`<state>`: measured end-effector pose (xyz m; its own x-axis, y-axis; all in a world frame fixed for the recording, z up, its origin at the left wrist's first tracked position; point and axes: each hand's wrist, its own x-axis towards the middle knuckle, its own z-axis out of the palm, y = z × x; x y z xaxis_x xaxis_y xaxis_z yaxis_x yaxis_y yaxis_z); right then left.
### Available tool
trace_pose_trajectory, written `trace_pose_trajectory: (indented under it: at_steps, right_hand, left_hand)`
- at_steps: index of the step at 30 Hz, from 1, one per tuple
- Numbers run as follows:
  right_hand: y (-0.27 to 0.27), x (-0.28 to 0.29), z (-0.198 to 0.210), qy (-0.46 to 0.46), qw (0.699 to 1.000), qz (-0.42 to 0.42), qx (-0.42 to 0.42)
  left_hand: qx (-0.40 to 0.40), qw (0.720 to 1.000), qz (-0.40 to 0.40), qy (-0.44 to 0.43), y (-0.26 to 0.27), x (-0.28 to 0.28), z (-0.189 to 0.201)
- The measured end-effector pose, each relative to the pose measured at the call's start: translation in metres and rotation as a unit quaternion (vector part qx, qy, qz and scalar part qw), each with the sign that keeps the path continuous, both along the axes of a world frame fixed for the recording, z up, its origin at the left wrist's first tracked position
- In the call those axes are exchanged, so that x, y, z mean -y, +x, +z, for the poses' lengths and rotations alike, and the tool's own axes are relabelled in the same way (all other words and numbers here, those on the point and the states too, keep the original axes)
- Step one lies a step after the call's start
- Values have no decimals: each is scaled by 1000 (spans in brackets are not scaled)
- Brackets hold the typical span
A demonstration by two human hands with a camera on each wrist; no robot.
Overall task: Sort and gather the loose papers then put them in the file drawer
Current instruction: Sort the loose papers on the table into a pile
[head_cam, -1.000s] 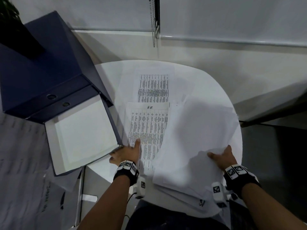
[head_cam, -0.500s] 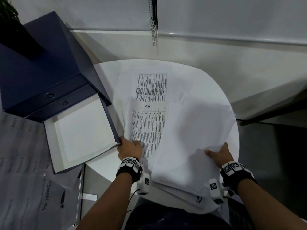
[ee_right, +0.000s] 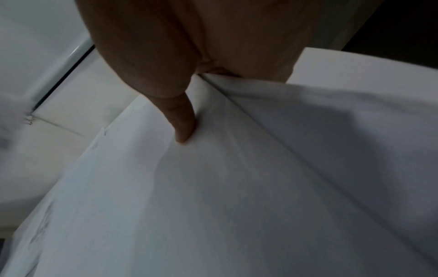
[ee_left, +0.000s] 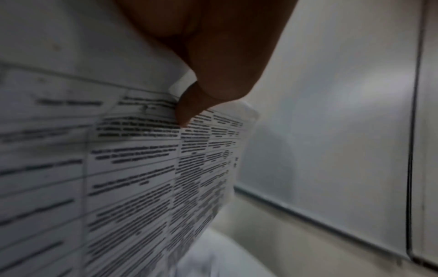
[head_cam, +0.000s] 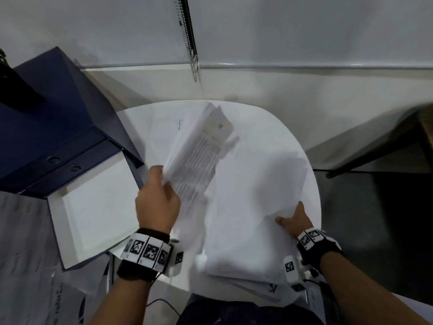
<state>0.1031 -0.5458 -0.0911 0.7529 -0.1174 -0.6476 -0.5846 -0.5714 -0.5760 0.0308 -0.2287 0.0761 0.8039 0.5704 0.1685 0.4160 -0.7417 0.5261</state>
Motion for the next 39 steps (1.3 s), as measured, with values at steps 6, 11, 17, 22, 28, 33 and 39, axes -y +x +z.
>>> trace_pose_trajectory:
  at_steps: [6, 11, 17, 22, 28, 33, 39]
  right_hand:
    - [-3, 1, 7, 65, 998, 7, -5]
    - [-3, -1, 18, 119, 992, -36, -20]
    - [0, 7, 10, 244, 948, -185, -90]
    - [-7, 8, 18, 223, 973, -63, 3]
    - [-5, 6, 43, 255, 964, -11, 79]
    - [14, 21, 78, 306, 940, -12, 152]
    - [50, 7, 147, 299, 914, 20, 271]
  left_hand:
    - [265, 932, -86, -232, 25, -11, 64]
    - [85, 939, -71, -325, 45, 21, -6]
    - [-247, 916, -118, -292, 17, 75, -110]
    - [-280, 914, -161, -247, 7, 91, -136]
    - [-260, 929, -109, -241, 18, 55, -147]
    - [-183, 818, -88, -538, 40, 41, -95]
    - [12, 828, -89, -554, 85, 58, 3]
